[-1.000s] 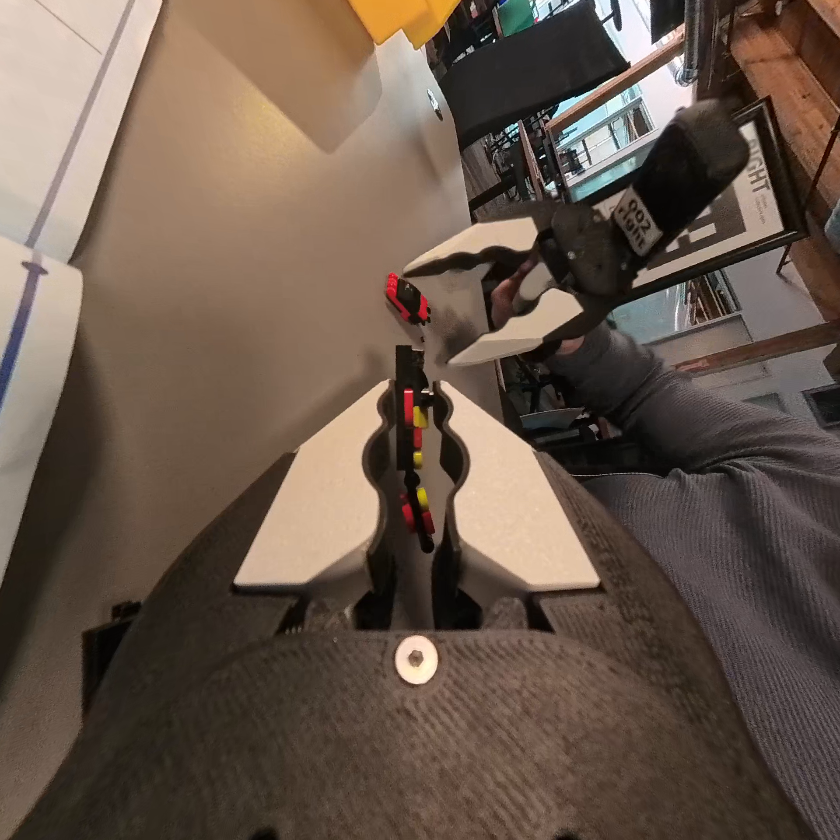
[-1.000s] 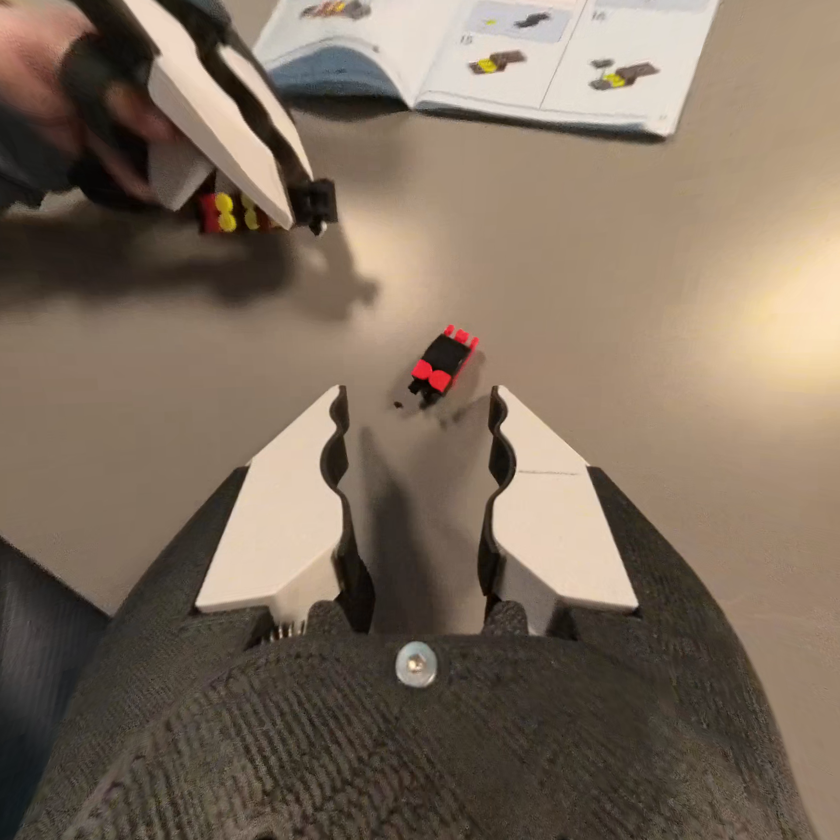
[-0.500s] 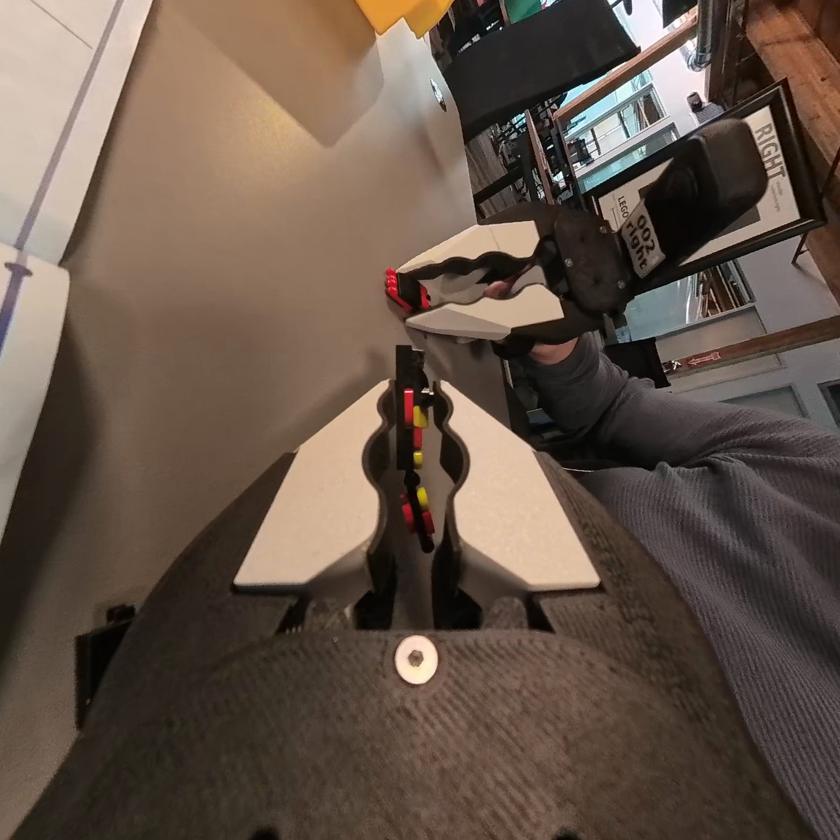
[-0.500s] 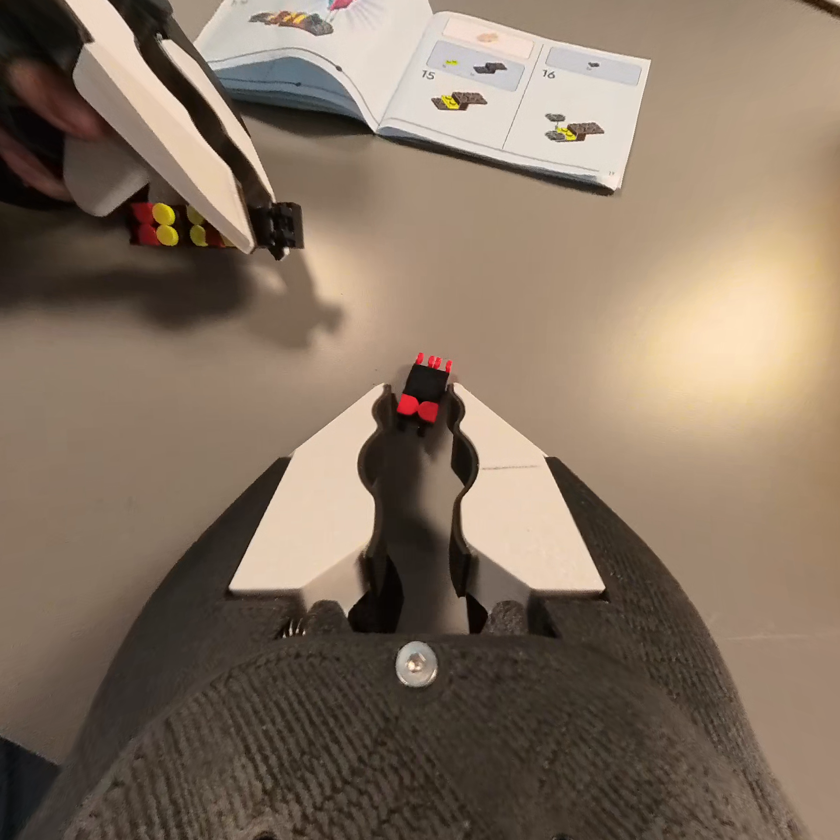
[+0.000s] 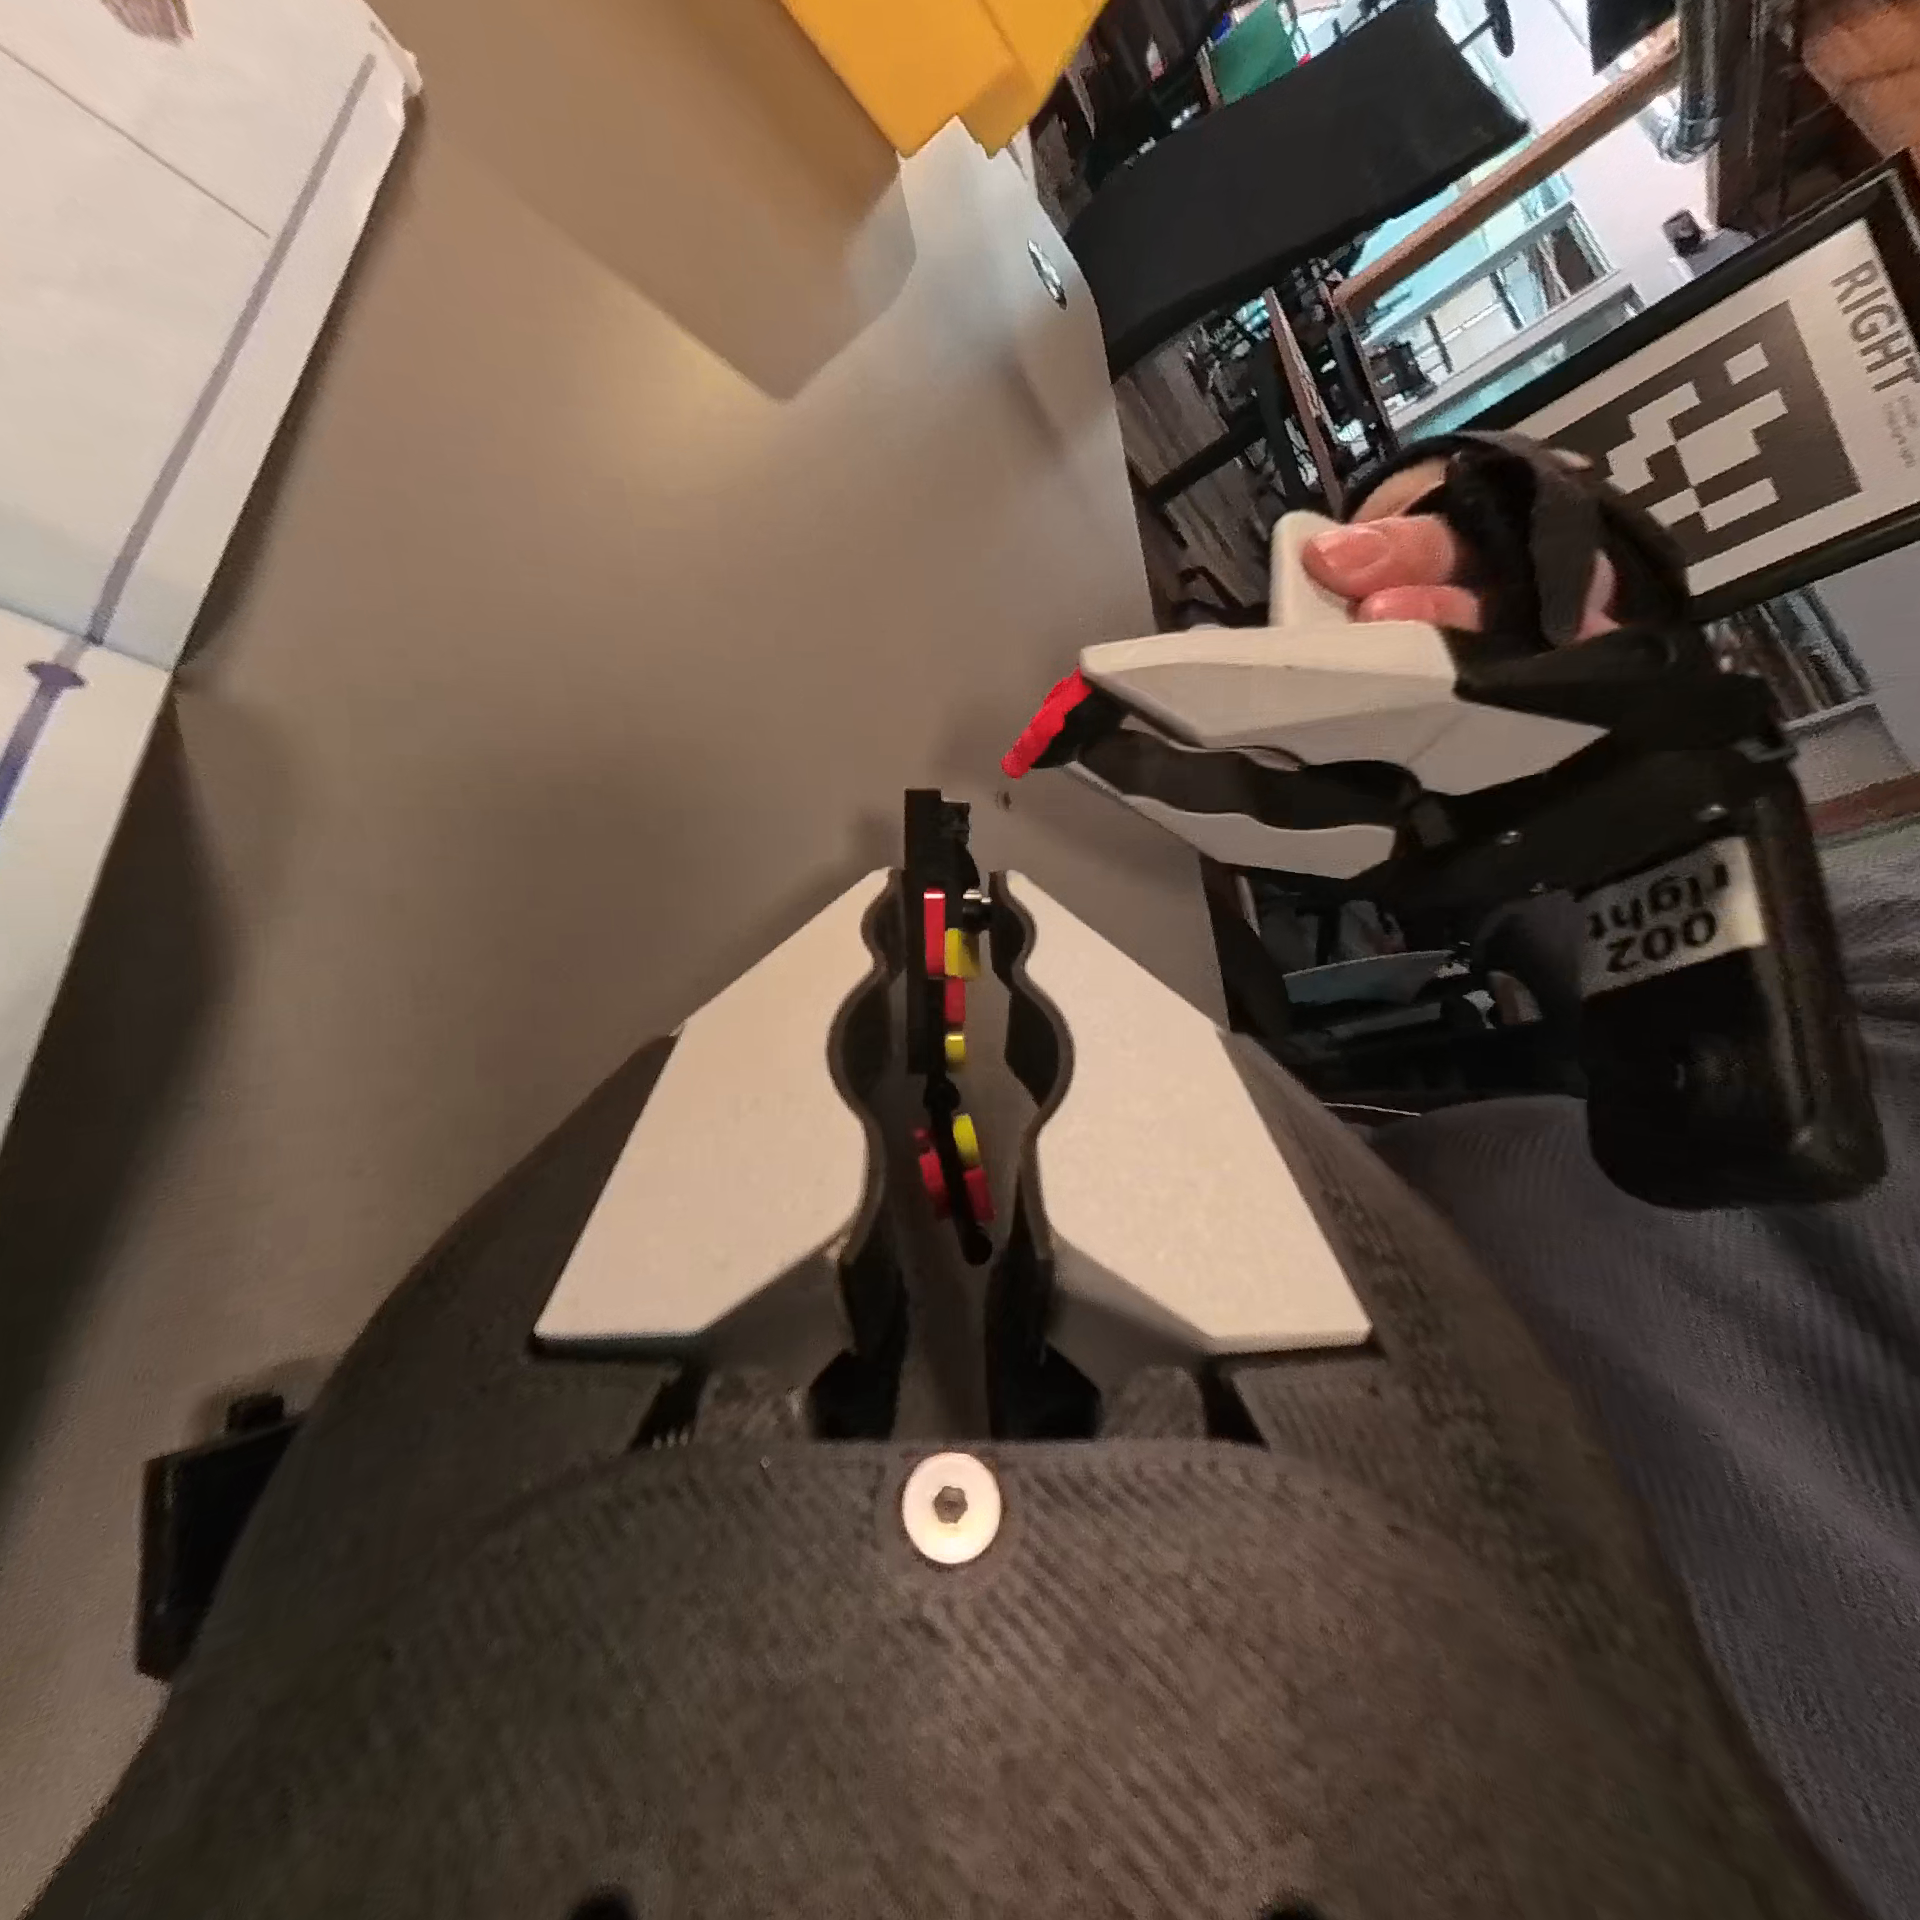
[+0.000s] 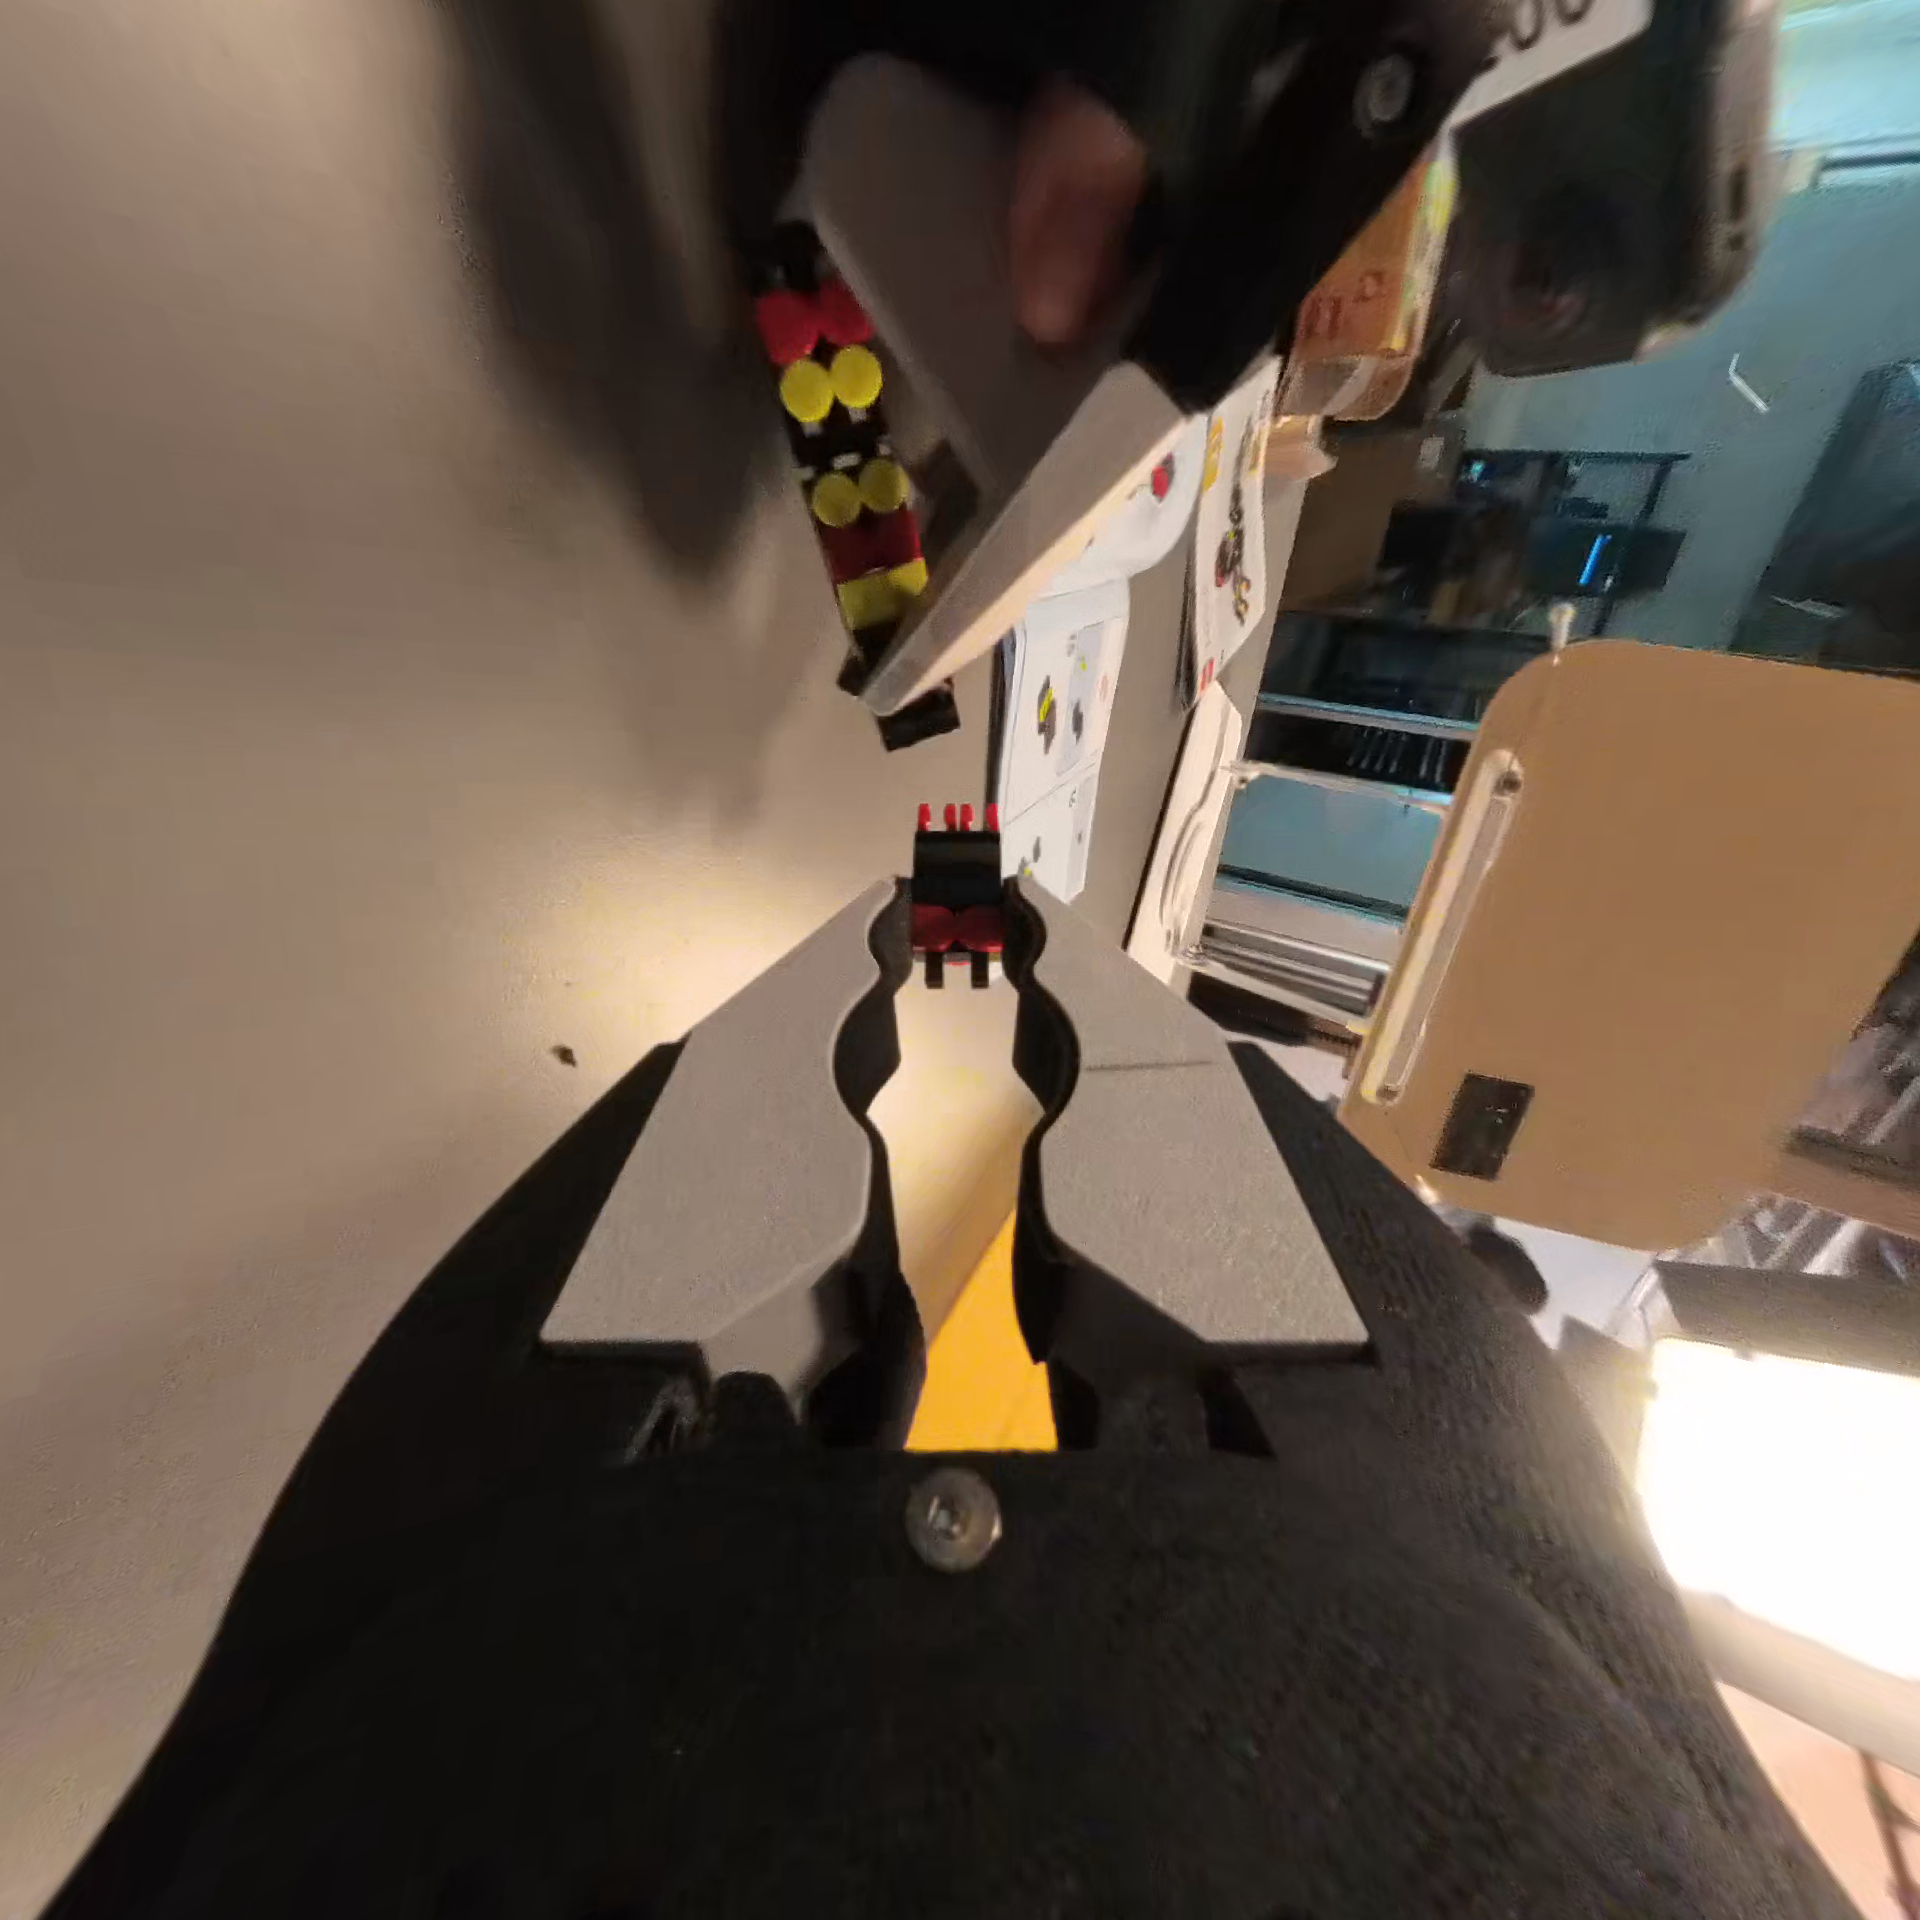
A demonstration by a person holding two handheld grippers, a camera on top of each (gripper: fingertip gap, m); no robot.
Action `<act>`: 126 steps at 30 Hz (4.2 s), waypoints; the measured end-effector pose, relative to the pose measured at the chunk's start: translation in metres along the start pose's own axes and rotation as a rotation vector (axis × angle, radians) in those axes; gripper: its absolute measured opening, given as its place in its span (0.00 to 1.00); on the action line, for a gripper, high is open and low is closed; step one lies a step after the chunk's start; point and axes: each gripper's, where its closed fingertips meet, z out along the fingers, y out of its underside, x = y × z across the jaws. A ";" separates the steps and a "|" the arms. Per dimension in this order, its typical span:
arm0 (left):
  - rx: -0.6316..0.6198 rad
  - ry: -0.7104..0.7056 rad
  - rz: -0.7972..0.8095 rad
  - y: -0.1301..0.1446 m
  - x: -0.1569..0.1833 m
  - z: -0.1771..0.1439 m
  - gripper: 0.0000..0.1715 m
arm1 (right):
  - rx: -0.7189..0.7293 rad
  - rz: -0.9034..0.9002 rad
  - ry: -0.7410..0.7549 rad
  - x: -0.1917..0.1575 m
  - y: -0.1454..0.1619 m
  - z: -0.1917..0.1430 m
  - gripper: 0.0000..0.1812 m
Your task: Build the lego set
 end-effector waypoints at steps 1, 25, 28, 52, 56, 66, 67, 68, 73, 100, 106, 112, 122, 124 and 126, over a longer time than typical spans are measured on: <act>0.005 -0.014 0.017 0.000 0.000 0.001 0.08 | -0.004 -0.006 -0.003 0.001 0.000 0.000 0.08; 0.002 -0.031 -0.020 0.000 -0.003 0.004 0.08 | -0.164 -0.331 -0.104 -0.008 -0.010 0.009 0.08; 0.001 -0.048 -0.022 0.000 -0.005 0.005 0.08 | -0.202 -0.349 -0.098 -0.009 -0.009 0.010 0.08; 0.001 -0.109 -0.019 0.001 -0.011 0.006 0.08 | -0.244 -0.312 -0.095 -0.013 -0.013 0.015 0.08; 0.009 -0.122 -0.022 0.000 -0.013 0.006 0.08 | -0.264 -0.284 -0.099 -0.012 -0.012 0.018 0.08; 0.009 -0.130 -0.027 0.001 -0.014 0.006 0.08 | -0.249 -0.328 -0.098 -0.014 -0.016 0.020 0.08; 0.006 -0.133 -0.024 0.001 -0.014 0.006 0.08 | -0.227 -0.336 -0.100 -0.016 -0.020 0.020 0.08; 0.002 -0.133 -0.018 0.001 -0.013 0.007 0.08 | -0.206 -0.327 -0.108 -0.017 -0.023 0.020 0.08; 0.021 -0.126 -0.033 -0.001 -0.014 0.005 0.08 | -0.185 -0.292 -0.115 -0.014 -0.021 0.021 0.08; -0.013 -0.114 -0.035 0.003 -0.013 0.007 0.08 | 0.167 -0.070 -0.273 -0.016 -0.020 0.019 0.08; -0.033 -0.113 -0.027 0.006 -0.012 0.008 0.08 | 0.205 -0.055 -0.344 -0.019 -0.022 0.017 0.08; -0.031 -0.121 -0.032 0.005 -0.013 0.008 0.08 | 0.208 -0.049 -0.382 -0.019 -0.023 0.019 0.08; -0.028 -0.128 -0.034 0.005 -0.014 0.008 0.08 | 0.226 -0.034 -0.380 -0.019 -0.021 0.020 0.08; -0.027 -0.129 -0.039 0.005 -0.014 0.007 0.08 | 0.220 -0.034 -0.381 -0.019 -0.022 0.021 0.08; -0.025 -0.129 -0.043 0.004 -0.015 0.007 0.08 | 0.205 -0.059 -0.372 -0.019 -0.023 0.021 0.08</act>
